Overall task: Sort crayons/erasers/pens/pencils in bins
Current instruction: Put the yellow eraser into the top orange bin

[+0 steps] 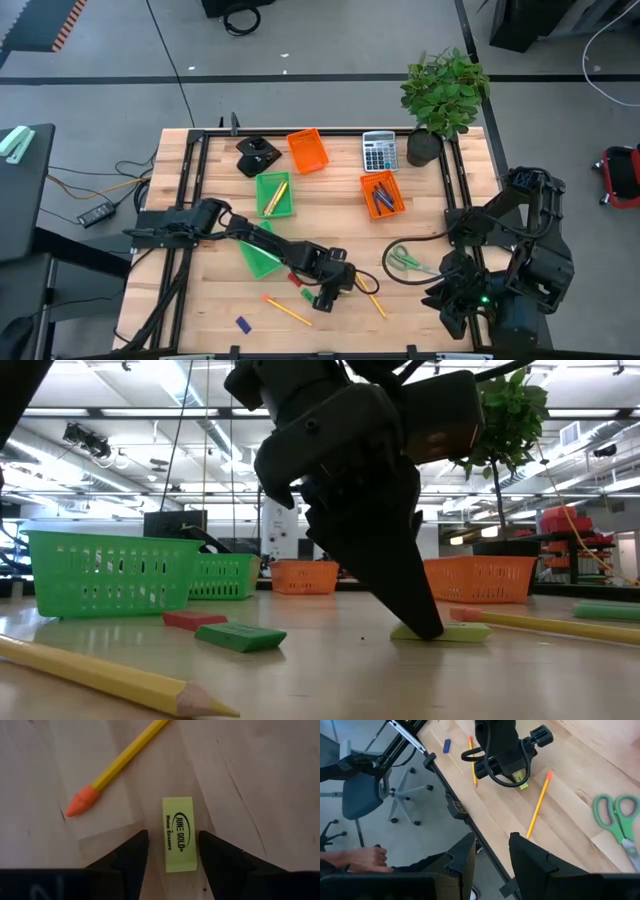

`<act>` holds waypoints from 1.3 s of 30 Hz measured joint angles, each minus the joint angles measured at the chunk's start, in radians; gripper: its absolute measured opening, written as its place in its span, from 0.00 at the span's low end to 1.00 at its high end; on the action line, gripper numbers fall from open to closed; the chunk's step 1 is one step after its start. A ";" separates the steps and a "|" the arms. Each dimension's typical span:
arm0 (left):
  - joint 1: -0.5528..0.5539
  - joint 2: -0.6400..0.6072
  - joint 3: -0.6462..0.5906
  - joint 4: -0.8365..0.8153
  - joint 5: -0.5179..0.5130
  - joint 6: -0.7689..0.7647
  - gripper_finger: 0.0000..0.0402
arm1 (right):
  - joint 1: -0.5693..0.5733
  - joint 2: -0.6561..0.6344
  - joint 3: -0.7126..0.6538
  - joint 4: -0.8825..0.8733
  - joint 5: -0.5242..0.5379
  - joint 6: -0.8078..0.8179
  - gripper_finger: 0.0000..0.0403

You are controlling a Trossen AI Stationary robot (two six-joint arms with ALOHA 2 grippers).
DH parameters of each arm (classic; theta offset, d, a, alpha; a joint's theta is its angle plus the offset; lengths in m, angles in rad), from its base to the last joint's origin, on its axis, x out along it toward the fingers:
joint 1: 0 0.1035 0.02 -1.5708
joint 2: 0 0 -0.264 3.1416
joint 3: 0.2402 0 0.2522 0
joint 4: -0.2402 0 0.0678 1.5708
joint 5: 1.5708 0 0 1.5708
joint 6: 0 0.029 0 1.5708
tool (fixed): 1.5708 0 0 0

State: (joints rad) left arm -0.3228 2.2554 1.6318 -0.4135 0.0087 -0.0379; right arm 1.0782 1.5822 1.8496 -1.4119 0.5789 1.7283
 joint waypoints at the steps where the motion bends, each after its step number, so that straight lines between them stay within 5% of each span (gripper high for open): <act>1: -0.001 0.000 0.000 -0.001 -0.015 0.000 0.46 | 0.000 0.000 0.000 0.000 0.000 0.000 0.31; 27: -0.019 -0.004 0.009 -0.045 -0.008 -0.029 0.16 | 0.000 0.000 0.000 -0.006 0.000 -0.017 0.31; 39: 0.053 -0.002 0.331 -0.442 0.046 0.130 0.13 | 0.000 0.000 0.000 -0.035 0.001 -0.011 0.31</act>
State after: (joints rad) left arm -0.2699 2.2532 1.9626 -0.8559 0.0543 0.0920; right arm 1.0786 1.5822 1.8496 -1.4466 0.5794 1.7172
